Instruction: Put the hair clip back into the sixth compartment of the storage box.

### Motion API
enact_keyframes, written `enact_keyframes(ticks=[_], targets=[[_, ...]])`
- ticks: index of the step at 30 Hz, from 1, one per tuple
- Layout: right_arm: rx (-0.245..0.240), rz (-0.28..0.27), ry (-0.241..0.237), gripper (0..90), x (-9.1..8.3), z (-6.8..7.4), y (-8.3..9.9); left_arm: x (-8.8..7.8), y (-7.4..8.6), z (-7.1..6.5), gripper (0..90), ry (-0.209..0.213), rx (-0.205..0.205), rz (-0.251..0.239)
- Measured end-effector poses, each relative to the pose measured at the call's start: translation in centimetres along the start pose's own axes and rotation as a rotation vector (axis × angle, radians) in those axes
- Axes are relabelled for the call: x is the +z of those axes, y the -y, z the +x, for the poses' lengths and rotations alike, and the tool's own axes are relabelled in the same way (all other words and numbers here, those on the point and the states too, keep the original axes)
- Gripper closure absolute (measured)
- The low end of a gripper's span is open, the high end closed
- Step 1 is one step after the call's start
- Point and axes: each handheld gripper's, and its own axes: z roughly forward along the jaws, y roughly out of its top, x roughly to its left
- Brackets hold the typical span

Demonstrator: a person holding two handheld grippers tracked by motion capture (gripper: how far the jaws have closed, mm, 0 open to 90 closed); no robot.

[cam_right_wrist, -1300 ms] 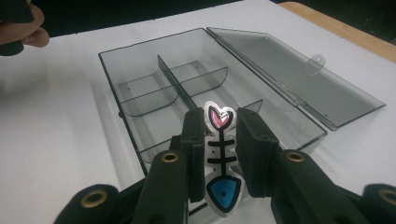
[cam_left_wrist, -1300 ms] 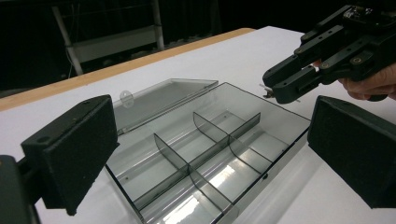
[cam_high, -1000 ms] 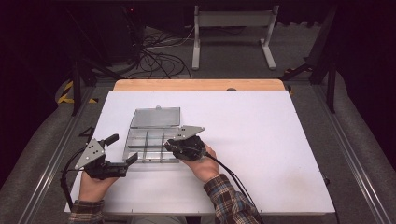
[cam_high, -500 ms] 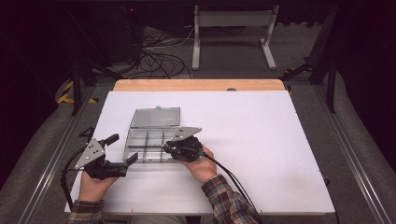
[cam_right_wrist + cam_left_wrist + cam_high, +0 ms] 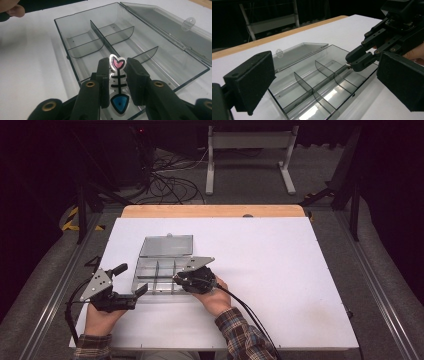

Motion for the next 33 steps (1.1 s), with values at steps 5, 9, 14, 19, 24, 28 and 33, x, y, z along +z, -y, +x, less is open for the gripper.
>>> enact_keyframes(ticks=[5, 9, 14, 19, 24, 28, 33], targets=[[0.000, 0.005, -0.004, 73.2, 0.23, -0.04, 0.11, -0.01, 0.04, -0.04, 2.9, 0.003, -0.006, 0.005], [0.002, 0.005, -0.002, 73.1, 0.36, -0.04, 0.16, -0.02, 0.03, 0.01, 2.9, -0.003, 0.002, 0.004], [0.003, 0.008, -0.006, 72.6, 0.46, -0.04, 0.22, 0.02, 0.06, -0.01, 2.8, -0.002, 0.001, 0.006], [0.008, 0.008, -0.009, 72.2, 0.51, -0.08, 0.26, 0.01, 0.02, -0.02, 2.5, -0.011, 0.001, 0.007], [0.016, -0.006, 0.006, 59.1, 0.34, -0.12, 0.20, -0.03, 0.02, -0.03, 2.5, -0.009, 0.006, 0.009], [0.020, -0.033, 0.016, 56.0, 0.04, -0.13, 0.16, -0.05, 0.01, -0.05, 2.5, -0.010, 0.002, 0.005], [0.023, -0.049, 0.018, 49.7, -0.19, -0.19, 0.05, -0.02, 0.01, -0.07, 2.3, -0.023, 0.003, 0.002]])
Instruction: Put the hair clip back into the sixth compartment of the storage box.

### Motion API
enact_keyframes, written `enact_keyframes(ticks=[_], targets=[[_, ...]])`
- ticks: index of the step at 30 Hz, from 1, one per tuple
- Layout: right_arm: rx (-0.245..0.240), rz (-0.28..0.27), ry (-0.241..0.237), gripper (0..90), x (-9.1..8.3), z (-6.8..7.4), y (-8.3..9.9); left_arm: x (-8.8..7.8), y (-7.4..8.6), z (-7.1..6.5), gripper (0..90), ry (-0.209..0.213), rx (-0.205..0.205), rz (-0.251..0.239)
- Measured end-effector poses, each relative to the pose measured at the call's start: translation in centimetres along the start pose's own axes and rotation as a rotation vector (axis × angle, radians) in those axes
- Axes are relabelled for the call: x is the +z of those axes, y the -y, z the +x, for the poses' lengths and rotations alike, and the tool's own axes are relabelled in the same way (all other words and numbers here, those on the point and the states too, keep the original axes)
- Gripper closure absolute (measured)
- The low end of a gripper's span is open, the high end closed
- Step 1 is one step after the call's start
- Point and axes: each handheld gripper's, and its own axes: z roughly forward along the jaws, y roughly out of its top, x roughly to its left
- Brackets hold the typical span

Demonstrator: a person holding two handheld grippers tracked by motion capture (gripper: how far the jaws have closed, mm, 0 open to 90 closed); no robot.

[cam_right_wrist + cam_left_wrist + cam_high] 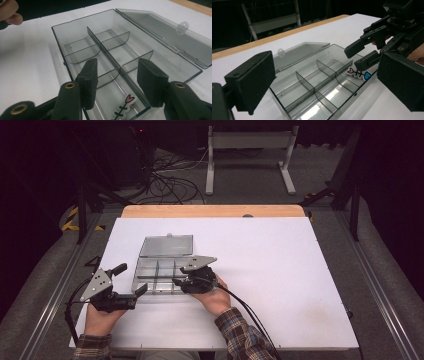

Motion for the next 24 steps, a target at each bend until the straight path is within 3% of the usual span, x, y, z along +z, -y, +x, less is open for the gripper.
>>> enact_keyframes(ticks=[6, 24], targets=[[0.005, -0.022, 0.031, 38.8, -0.4, -0.2, 0.0, -0.1, 0.0, 0.1, 2.2, -0.009, -0.007, -0.004], [0.007, -0.092, 0.072, 19.8, -1.9, -0.5, 0.4, -0.1, 0.0, 0.0, 2.2, -0.008, 0.003, 0.002]])
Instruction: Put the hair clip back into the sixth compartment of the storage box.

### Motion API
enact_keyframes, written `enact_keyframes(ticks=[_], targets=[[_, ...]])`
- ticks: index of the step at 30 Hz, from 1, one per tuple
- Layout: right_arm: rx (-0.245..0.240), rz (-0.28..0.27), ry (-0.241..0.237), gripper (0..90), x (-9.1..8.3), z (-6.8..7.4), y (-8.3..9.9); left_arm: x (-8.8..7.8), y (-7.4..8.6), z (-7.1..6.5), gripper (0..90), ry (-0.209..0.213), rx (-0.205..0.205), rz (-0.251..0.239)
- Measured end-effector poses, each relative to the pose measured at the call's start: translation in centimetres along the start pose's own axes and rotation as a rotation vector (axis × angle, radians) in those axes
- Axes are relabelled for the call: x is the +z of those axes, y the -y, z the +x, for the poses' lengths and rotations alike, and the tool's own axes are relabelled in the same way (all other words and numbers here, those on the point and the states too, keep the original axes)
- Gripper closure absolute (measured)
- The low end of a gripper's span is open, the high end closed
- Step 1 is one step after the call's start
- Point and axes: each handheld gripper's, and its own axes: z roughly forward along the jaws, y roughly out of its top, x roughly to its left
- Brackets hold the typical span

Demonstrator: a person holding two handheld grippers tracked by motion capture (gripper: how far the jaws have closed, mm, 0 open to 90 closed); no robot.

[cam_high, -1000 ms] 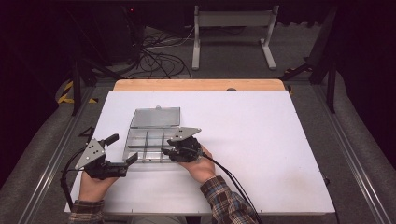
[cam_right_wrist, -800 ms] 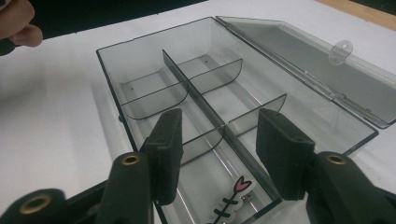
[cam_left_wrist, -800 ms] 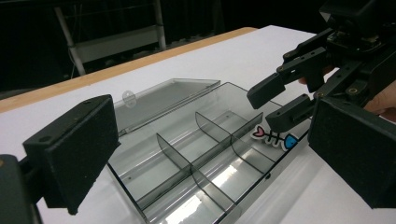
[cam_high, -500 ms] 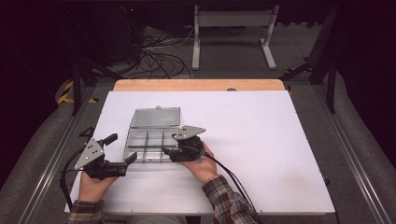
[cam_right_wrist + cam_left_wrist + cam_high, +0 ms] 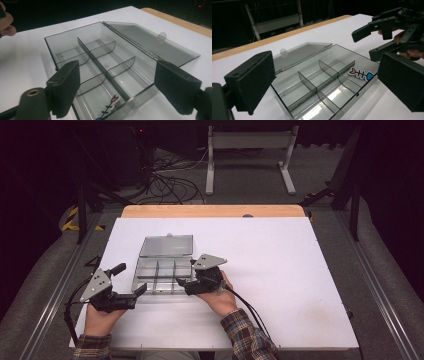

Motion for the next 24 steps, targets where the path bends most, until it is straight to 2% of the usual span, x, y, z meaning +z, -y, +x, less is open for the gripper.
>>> enact_keyframes(ticks=[24], targets=[[0.016, -0.032, 0.033, 4.8, -2.7, -1.5, 0.7, 0.2, 0.0, -0.2, 2.2, 0.004, 0.009, 0.011]])
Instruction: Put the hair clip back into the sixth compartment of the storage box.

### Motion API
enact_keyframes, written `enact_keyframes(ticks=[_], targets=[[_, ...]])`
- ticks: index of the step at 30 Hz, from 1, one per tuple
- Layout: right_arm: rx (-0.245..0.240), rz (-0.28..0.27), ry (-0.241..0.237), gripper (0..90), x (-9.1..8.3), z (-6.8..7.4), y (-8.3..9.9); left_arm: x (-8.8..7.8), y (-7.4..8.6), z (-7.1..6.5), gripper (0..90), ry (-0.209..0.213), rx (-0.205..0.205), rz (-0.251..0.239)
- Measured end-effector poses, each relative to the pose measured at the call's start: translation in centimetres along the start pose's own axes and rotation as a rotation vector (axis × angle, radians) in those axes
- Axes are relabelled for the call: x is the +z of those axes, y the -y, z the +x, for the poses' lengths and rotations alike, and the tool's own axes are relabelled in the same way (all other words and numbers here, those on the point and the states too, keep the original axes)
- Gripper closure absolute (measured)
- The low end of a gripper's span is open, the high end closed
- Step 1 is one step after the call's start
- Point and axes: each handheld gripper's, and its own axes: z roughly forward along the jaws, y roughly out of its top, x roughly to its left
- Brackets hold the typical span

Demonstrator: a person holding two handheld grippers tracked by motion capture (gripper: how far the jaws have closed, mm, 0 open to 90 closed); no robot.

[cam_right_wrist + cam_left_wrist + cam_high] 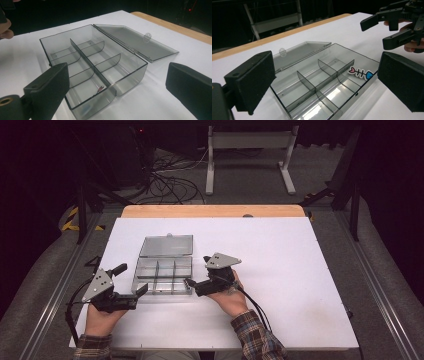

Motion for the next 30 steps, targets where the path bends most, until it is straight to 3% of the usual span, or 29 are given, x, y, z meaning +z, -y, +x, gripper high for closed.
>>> enact_keyframes(ticks=[30], targets=[[0.027, -0.043, 0.055, 0.2, -3.7, -2.3, 1.5, 0.3, 0.1, -0.2, 2.1, -0.008, 0.014, 0.006]])
